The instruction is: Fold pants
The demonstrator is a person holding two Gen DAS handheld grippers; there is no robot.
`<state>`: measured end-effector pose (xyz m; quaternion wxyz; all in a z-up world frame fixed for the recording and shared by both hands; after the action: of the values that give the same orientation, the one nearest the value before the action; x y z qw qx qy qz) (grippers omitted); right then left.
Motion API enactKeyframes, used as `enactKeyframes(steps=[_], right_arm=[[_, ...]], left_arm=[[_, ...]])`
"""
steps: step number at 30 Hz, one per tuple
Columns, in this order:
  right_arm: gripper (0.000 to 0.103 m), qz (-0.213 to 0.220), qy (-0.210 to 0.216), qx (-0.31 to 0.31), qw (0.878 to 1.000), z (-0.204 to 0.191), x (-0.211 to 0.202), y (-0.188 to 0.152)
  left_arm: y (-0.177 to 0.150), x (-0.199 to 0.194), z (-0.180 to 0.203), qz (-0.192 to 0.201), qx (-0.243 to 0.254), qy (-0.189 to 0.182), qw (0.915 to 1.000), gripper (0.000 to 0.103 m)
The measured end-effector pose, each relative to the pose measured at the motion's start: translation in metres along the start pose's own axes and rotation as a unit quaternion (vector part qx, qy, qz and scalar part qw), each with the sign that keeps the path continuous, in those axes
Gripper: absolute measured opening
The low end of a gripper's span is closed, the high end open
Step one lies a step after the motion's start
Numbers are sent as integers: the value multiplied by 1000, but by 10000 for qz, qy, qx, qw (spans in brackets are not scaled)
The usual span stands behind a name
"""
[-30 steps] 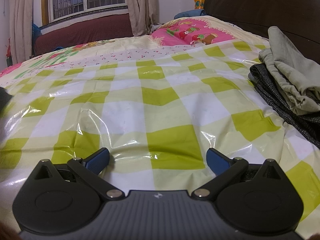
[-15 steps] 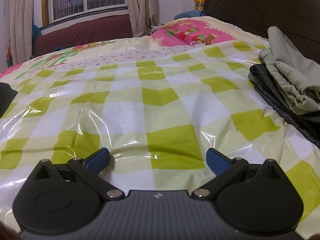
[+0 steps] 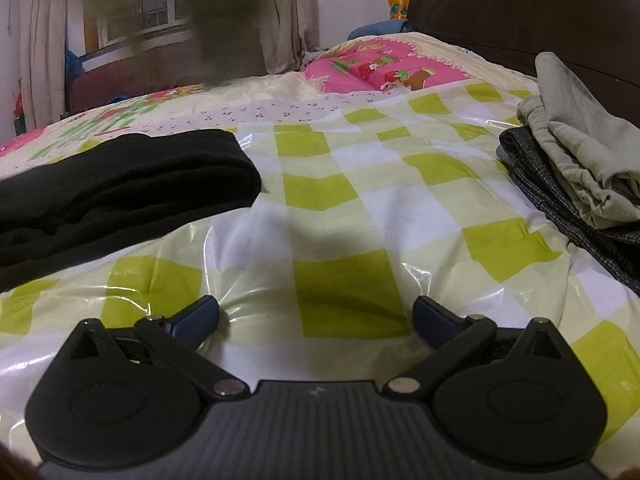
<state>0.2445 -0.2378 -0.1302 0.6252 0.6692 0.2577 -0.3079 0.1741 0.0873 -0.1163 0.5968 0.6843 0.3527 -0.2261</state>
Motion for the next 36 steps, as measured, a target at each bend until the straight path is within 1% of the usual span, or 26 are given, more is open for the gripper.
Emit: enactKeyframes(steps=[4, 9, 16, 23, 29, 32, 34, 36], right_arm=[[102, 1, -1, 1, 10000, 0, 0, 0], [102, 2, -3, 0, 10000, 0, 0, 0], [102, 5, 42, 45, 10000, 1, 0, 0], [102, 7, -8, 7, 10000, 0, 1, 0], [102, 9, -8, 7, 10000, 0, 0, 0], [102, 9, -12, 2, 10000, 0, 0, 0], [102, 7, -13, 3, 10000, 0, 0, 0], [102, 6, -18, -3, 10000, -1, -1, -1]], left_arm=[[0, 1, -2, -9, -22, -34, 10000, 103], [0, 3, -4, -40, -106, -179, 9998, 103], [-2, 4, -2, -23, -88, -157, 9998, 103], [-1, 4, 1, -28, -36, -96, 9999, 103], [0, 2, -1, -88, -62, -202, 9997, 103], [1, -2, -5, -253, 82, -426, 9987, 103], [1, -11, -13, -515, 193, -657, 9963, 103], [-7, -31, -32, -742, -113, -722, 9946, 103]])
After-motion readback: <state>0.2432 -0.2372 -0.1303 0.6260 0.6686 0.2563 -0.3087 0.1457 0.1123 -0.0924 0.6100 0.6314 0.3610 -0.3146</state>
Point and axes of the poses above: each gripper's, at about its wrist camera, not at the fingertips, and x roughly the way its jaws point, z to its right, y to its top, the point moved 10 cm from there along x, roughly the way its jaws point, and after that the axes turned 12 degrees about -z, right-handed, at the moved point
